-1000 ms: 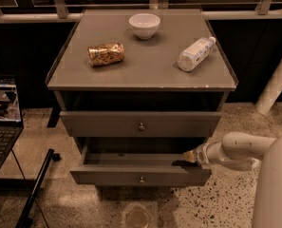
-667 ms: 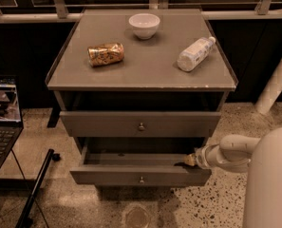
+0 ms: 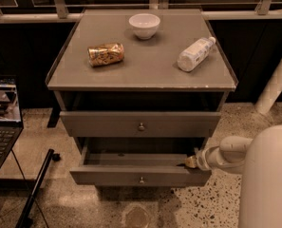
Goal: Open middle drawer
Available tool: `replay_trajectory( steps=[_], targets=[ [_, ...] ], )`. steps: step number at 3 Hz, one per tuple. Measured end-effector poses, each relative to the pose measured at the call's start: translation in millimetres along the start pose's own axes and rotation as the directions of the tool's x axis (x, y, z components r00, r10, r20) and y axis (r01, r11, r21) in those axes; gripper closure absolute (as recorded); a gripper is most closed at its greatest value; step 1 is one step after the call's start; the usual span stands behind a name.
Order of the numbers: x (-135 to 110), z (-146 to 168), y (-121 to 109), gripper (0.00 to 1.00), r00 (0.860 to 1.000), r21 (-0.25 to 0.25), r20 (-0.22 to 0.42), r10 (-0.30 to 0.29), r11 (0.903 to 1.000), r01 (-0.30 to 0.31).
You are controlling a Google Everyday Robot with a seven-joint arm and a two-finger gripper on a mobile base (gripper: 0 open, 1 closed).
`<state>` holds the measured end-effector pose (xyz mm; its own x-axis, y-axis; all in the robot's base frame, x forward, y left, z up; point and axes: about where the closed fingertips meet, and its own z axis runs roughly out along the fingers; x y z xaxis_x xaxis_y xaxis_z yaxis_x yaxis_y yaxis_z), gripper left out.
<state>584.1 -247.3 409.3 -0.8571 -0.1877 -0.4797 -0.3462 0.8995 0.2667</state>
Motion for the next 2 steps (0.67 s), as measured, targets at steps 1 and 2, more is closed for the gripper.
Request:
replay_trajectory(
  steps=[1,2],
  targets=[
    [13.0,-8.8,1.1,1.00,1.000,-0.005,-0.014,0.011,0.9999,-0.011],
    [29.6,-31.2,15.7,1.00,0.994,-0.050,-0.023,-0.105,0.9934,0.104]
  ],
)
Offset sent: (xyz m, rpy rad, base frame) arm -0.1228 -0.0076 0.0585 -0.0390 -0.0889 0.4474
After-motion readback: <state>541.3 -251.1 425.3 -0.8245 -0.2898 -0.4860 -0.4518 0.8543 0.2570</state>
